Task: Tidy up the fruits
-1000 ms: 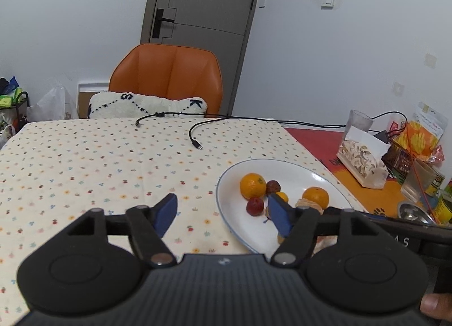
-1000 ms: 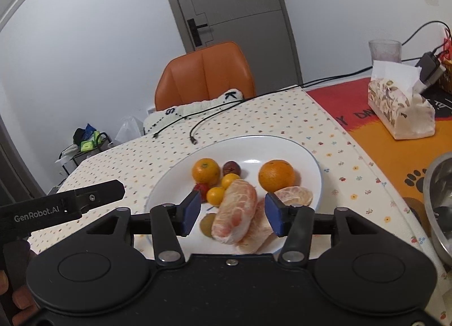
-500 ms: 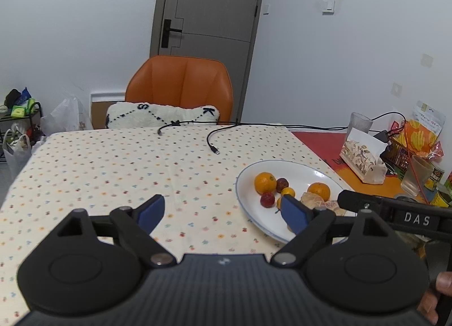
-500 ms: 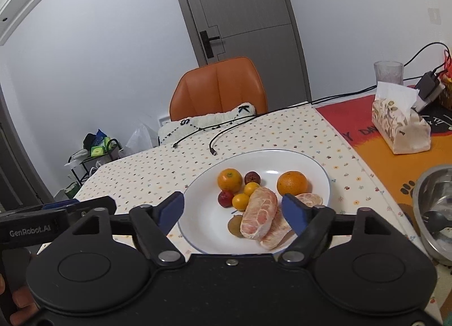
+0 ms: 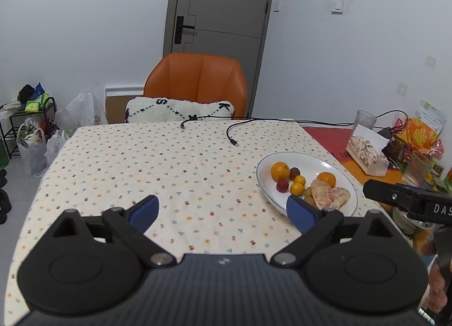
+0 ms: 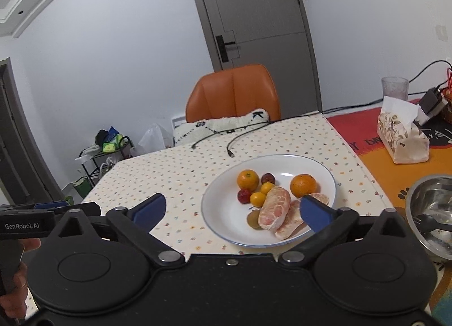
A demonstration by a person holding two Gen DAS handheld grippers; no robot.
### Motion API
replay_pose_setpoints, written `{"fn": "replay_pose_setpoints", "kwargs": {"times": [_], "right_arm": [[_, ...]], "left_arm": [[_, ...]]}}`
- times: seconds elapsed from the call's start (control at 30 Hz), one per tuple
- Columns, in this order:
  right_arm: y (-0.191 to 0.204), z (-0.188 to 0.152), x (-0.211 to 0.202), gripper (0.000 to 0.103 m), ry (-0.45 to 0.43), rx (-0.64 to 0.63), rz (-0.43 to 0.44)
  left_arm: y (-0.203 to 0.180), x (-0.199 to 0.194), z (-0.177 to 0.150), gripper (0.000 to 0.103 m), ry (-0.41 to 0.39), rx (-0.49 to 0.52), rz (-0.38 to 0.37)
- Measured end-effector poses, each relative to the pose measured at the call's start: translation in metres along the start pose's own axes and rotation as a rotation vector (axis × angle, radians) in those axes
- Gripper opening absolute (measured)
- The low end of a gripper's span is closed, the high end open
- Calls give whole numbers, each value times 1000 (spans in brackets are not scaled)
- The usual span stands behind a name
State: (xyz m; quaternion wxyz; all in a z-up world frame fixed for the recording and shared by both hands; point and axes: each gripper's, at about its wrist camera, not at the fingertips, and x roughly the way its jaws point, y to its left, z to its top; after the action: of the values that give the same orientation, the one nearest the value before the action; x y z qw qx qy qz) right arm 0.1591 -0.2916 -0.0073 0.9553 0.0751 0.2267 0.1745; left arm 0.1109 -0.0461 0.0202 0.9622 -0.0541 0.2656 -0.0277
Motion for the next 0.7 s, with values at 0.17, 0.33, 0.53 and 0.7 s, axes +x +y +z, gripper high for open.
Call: {"fn": "replay_pose_setpoints", "kwargs": {"times": [0.17, 0.33, 0.53, 0.7], "right_arm": [[12, 0, -11, 103, -3, -7, 25], [26, -2, -20, 103, 6, -27, 50], [39, -9, -27, 103, 41, -31, 73], [47, -17, -30, 103, 60, -42, 84]], "left_arm": [[1, -18, -1, 98, -11, 15, -1], [6, -33, -5, 99, -12, 22, 6], [14, -46, -14, 100, -2, 9, 25], [24, -54, -21, 101, 2, -1, 58]]}}
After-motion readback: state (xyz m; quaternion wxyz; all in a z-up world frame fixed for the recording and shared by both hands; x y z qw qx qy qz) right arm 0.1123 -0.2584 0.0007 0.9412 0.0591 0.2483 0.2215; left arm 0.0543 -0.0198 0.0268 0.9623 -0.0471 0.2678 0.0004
